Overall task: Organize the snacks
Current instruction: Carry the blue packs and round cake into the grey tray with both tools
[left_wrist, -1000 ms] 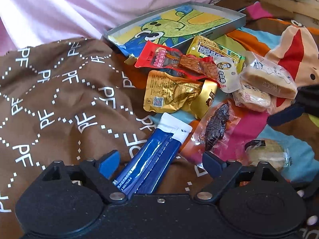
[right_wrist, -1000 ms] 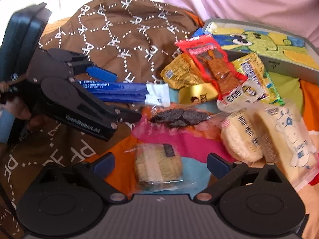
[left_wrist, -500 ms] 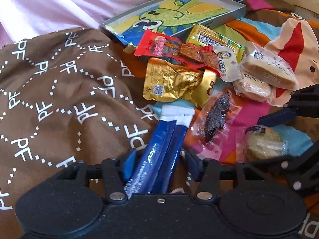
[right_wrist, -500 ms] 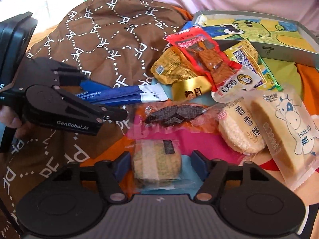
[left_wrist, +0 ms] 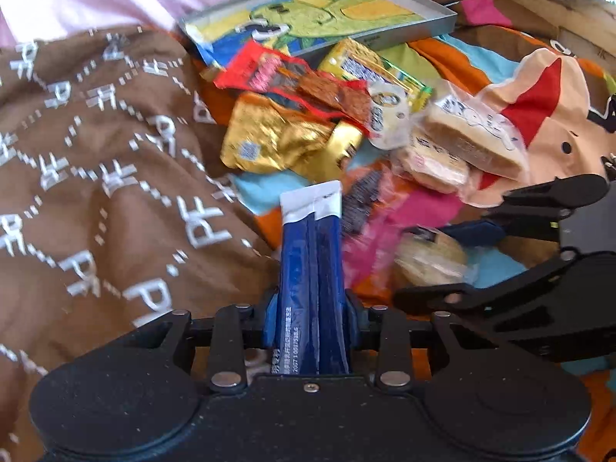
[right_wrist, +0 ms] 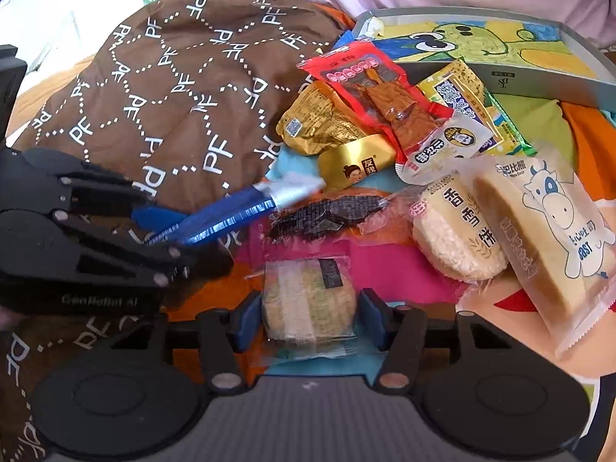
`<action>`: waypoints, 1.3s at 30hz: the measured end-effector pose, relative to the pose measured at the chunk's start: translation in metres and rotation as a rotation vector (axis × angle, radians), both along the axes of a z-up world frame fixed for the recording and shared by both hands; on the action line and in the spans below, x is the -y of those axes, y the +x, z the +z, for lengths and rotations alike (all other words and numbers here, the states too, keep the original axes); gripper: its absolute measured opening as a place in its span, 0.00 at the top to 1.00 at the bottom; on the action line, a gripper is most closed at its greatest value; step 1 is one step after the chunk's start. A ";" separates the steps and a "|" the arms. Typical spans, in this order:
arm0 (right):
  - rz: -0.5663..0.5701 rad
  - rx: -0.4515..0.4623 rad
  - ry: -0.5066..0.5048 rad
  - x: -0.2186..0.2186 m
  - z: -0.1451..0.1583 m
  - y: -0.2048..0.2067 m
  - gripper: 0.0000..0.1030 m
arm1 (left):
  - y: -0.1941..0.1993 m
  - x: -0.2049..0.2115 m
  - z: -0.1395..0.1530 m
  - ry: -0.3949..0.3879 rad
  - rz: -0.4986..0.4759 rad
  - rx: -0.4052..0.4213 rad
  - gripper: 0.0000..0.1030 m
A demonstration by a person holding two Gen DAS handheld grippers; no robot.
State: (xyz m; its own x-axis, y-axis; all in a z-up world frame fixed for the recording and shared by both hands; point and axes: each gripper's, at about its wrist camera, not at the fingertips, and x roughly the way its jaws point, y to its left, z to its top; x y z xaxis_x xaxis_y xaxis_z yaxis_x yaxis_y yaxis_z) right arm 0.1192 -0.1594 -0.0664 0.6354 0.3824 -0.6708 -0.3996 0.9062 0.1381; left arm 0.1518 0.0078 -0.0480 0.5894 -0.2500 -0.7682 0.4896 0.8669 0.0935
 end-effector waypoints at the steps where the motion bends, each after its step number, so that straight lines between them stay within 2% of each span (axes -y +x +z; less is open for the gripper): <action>1: 0.000 0.002 -0.005 -0.001 0.000 0.000 0.41 | -0.001 0.001 -0.002 0.013 -0.001 0.005 0.64; 3: -0.001 0.002 -0.009 -0.001 0.000 -0.001 0.42 | -0.002 0.003 -0.005 0.025 -0.006 0.009 0.64; 8: -0.009 0.002 0.005 0.002 0.002 -0.002 0.46 | 0.001 0.000 -0.004 -0.004 0.018 -0.009 0.61; 19: -0.055 0.054 0.013 0.008 0.010 -0.009 0.49 | -0.006 0.003 -0.003 -0.021 0.017 0.008 0.67; 27: -0.151 0.172 0.044 0.021 0.022 -0.024 0.49 | -0.013 0.004 0.000 -0.080 0.043 0.027 0.71; 32: -0.204 0.252 0.077 0.030 0.031 -0.034 0.49 | -0.025 0.010 0.004 -0.111 0.048 0.094 0.71; 39: -0.278 0.299 0.114 0.042 0.035 -0.039 0.49 | -0.038 0.016 0.008 -0.128 0.081 0.185 0.71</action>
State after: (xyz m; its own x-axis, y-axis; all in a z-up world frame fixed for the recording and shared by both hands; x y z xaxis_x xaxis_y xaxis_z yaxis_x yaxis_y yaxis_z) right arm 0.0806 -0.2015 -0.0314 0.8851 0.2305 -0.4044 -0.1800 0.9707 0.1592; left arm 0.1142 -0.0087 -0.0402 0.7395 -0.2844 -0.6101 0.4027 0.9132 0.0624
